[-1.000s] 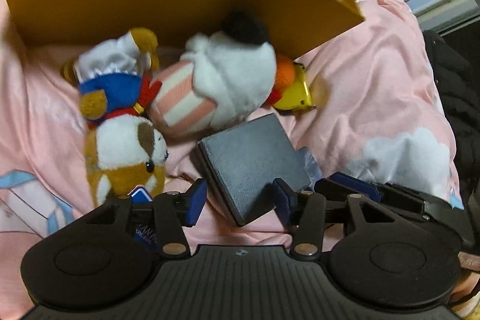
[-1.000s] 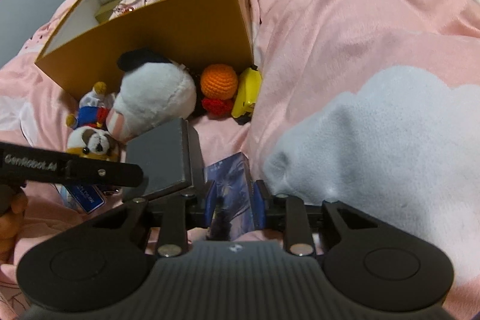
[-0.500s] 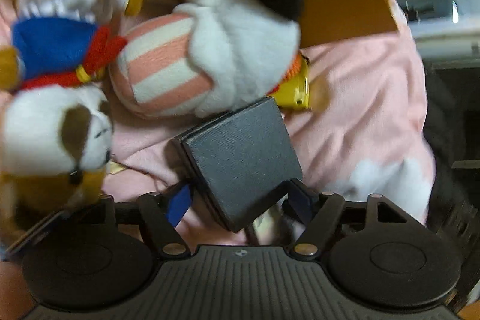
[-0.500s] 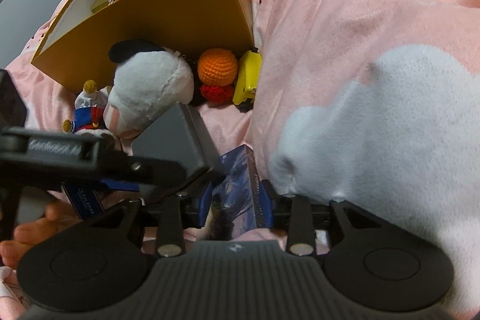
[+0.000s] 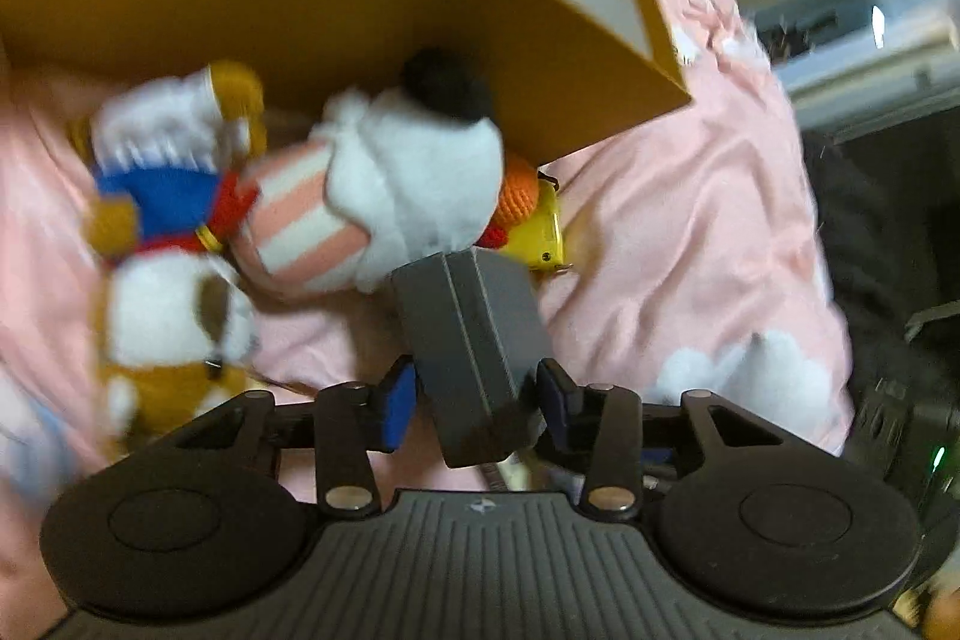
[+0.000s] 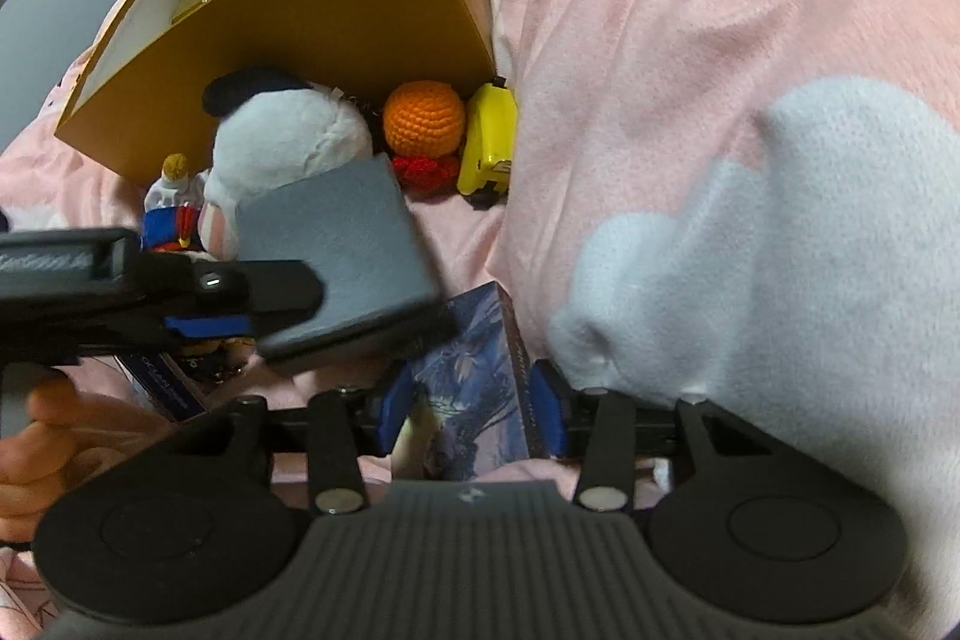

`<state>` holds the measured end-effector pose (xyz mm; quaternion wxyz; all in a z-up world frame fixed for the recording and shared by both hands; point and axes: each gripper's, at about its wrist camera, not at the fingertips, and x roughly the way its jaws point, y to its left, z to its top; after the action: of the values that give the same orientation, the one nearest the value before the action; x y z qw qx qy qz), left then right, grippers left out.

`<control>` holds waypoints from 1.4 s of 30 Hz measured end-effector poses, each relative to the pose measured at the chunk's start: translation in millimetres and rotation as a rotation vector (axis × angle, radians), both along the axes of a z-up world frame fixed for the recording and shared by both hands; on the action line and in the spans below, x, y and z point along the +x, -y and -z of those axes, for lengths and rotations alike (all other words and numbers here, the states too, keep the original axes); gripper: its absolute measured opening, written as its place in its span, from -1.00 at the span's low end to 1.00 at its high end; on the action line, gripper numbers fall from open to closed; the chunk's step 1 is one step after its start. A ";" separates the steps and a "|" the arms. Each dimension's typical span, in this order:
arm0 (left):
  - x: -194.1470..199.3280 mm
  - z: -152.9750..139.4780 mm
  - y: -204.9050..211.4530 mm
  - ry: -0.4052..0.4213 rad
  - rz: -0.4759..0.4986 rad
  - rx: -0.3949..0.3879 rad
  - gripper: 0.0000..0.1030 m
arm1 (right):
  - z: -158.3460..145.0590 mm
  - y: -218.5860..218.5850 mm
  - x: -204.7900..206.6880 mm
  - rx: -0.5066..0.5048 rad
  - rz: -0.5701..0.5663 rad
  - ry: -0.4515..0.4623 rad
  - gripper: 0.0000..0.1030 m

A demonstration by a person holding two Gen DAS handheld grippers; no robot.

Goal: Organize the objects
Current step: 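Carry the grey box with the left tool while the right carries the photo card over the box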

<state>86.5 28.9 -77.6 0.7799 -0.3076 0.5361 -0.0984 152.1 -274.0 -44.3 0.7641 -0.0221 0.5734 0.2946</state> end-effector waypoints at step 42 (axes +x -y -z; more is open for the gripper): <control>-27.2 -20.4 -6.2 0.044 0.089 0.315 -0.22 | -15.7 -37.3 15.3 0.039 -0.133 -0.110 -0.38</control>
<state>59.4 35.1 -57.2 0.8249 -0.1551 0.5410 -0.0542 167.4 -236.8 -28.6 0.7106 -0.0290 0.6059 0.3565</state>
